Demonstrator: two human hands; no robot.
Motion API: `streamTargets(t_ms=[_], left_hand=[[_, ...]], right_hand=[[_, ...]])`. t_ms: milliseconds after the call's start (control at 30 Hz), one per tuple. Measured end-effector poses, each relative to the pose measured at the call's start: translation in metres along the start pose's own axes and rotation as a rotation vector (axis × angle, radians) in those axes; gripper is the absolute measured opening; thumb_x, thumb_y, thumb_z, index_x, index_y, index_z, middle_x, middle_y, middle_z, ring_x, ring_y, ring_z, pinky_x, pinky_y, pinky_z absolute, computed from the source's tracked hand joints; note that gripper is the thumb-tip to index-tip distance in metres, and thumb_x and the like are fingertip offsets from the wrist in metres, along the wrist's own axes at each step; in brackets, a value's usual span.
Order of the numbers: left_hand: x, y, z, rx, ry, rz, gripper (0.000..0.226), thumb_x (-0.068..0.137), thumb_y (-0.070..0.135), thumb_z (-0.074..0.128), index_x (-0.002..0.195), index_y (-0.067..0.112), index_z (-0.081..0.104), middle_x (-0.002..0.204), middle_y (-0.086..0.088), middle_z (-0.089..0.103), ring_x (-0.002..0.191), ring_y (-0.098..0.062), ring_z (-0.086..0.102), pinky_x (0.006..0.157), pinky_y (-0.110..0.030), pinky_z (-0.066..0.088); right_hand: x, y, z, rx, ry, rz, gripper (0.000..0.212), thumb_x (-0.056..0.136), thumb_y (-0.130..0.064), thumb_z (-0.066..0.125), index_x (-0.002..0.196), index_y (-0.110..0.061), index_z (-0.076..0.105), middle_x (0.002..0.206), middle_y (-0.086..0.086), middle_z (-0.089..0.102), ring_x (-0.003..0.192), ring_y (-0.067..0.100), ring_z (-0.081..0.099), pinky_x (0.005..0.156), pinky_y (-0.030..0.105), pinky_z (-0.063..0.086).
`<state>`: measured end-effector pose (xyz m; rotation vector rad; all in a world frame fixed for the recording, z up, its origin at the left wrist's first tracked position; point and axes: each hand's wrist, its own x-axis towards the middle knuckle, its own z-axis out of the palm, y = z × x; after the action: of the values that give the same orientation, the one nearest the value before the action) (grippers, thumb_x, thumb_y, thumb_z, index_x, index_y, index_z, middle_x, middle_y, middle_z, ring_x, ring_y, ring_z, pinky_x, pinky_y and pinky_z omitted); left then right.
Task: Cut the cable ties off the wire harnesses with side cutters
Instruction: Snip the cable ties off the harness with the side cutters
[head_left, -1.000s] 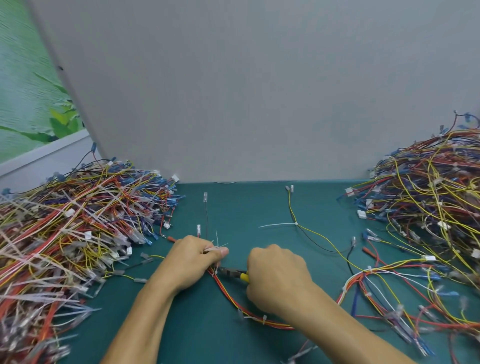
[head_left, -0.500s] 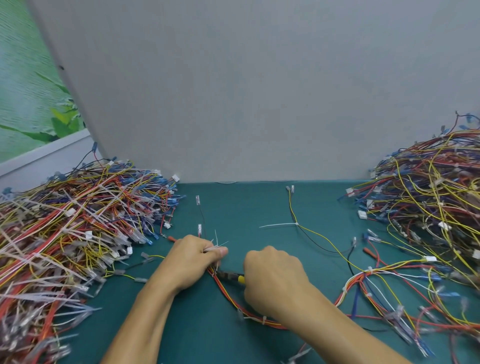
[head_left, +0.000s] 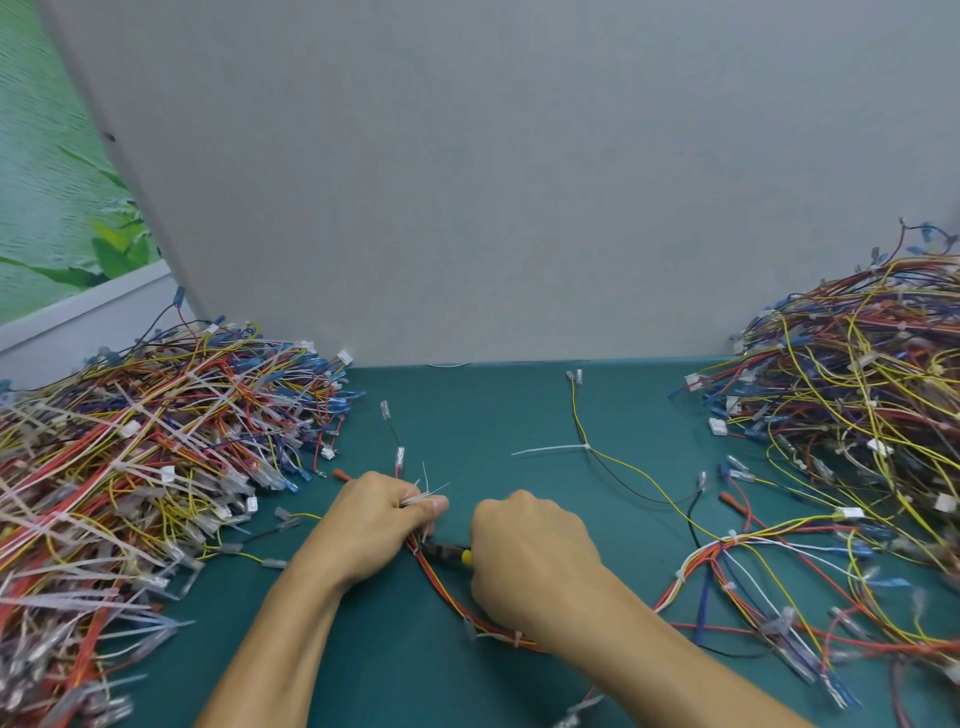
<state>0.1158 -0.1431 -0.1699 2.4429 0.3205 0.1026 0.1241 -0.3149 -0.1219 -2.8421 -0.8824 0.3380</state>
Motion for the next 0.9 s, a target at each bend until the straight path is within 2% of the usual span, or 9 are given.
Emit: streamTargets(t_ms=[167,300,367,500,633,733,833,900], left_hand=[[0.001,0.000,0.001,-0.009,0.001,0.001,0.039,0.088,0.041,0.063,0.055,0.020,0.067,0.063,-0.004,0.067,0.054,-0.006,0.051,0.057,-0.024,0.037],[0.001,-0.001,0.000,-0.008,0.003,0.004,0.041,0.088,0.042,0.064,0.052,0.022,0.065,0.058,-0.003,0.064,0.049,-0.003,0.047,0.051,-0.019,0.034],[0.001,-0.001,0.000,-0.014,0.001,0.008,0.041,0.088,0.041,0.064,0.049,0.025,0.064,0.052,0.001,0.059,0.047,-0.002,0.045,0.049,-0.017,0.032],[0.003,-0.002,0.001,-0.019,0.005,0.008,0.043,0.088,0.040,0.064,0.048,0.025,0.063,0.046,0.010,0.055,0.045,0.000,0.045,0.049,-0.015,0.033],[0.003,-0.003,0.001,-0.014,0.019,0.012,0.042,0.088,0.041,0.063,0.049,0.025,0.063,0.044,0.012,0.054,0.046,0.002,0.047,0.050,-0.013,0.034],[0.003,-0.005,0.001,-0.088,0.050,0.011,0.040,0.090,0.038,0.062,0.053,0.024,0.066,0.045,0.009,0.052,0.044,-0.001,0.043,0.049,-0.017,0.032],[0.003,-0.003,-0.001,-0.229,0.117,-0.020,0.039,0.094,0.031,0.057,0.060,0.017,0.067,0.046,0.007,0.042,0.048,-0.010,0.037,0.056,-0.031,0.028],[0.003,0.002,-0.004,-0.442,0.150,-0.038,0.040,0.098,0.023,0.051,0.061,0.013,0.063,0.048,0.007,0.035,0.049,-0.015,0.030,0.055,-0.031,0.024]], right_hand=[[0.001,-0.001,0.000,-0.005,0.006,-0.009,0.021,0.085,-0.014,0.058,0.082,-0.017,0.038,0.108,0.011,0.055,0.102,0.033,0.057,0.068,0.034,0.036],[0.001,-0.002,0.002,-0.055,0.026,-0.044,0.031,0.088,-0.014,0.059,0.073,-0.015,0.032,0.108,0.012,0.055,0.101,0.034,0.059,0.067,0.035,0.036],[0.001,-0.002,0.002,-0.079,0.031,-0.060,0.039,0.088,-0.016,0.059,0.068,-0.015,0.027,0.108,0.012,0.055,0.100,0.034,0.060,0.066,0.035,0.035],[-0.001,-0.003,0.002,-0.113,0.027,-0.090,0.039,0.085,-0.012,0.061,0.067,-0.015,0.027,0.107,0.012,0.057,0.097,0.034,0.061,0.065,0.034,0.035],[-0.003,-0.004,0.002,-0.131,0.013,-0.104,0.028,0.084,-0.009,0.057,0.074,-0.017,0.033,0.108,0.012,0.056,0.100,0.034,0.060,0.066,0.034,0.034],[-0.005,0.002,0.004,-0.136,0.038,-0.075,0.016,0.087,-0.005,0.051,0.083,-0.018,0.042,0.109,0.012,0.058,0.102,0.034,0.060,0.066,0.033,0.033],[-0.006,0.022,0.003,-0.158,0.139,0.016,0.018,0.087,-0.007,0.050,0.101,-0.017,0.056,0.111,0.009,0.056,0.104,0.030,0.060,0.067,0.032,0.033],[-0.001,0.043,-0.001,-0.180,0.227,0.099,0.023,0.089,-0.010,0.048,0.110,-0.016,0.057,0.113,0.008,0.053,0.105,0.029,0.059,0.068,0.034,0.034]])
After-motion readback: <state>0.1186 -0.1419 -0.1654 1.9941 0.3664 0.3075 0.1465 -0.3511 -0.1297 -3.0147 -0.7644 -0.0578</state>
